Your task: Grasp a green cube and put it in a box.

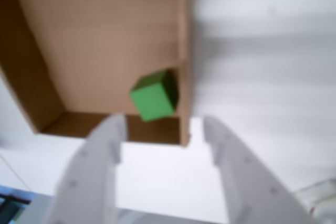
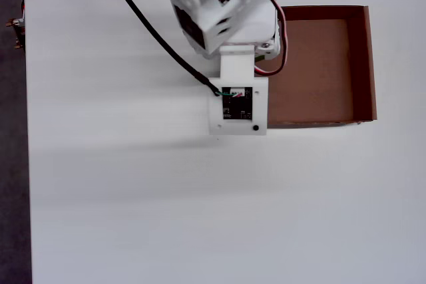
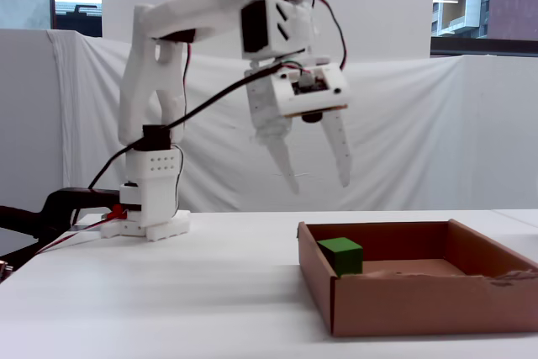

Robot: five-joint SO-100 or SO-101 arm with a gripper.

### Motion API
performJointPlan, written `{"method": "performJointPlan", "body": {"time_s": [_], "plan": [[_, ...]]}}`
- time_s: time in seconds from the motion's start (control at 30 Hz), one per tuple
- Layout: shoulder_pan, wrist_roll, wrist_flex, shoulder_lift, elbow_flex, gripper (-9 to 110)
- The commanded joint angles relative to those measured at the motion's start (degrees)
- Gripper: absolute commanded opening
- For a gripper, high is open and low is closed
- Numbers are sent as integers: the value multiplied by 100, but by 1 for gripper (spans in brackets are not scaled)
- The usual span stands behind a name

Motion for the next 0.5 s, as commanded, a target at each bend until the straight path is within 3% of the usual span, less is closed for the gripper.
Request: {"method": "performJointPlan", "body": {"time_s": [0.0,0.47], "plan": [[185,-53,26,729,308,21],[1415,-70,-97,3876,3489,21]]}}
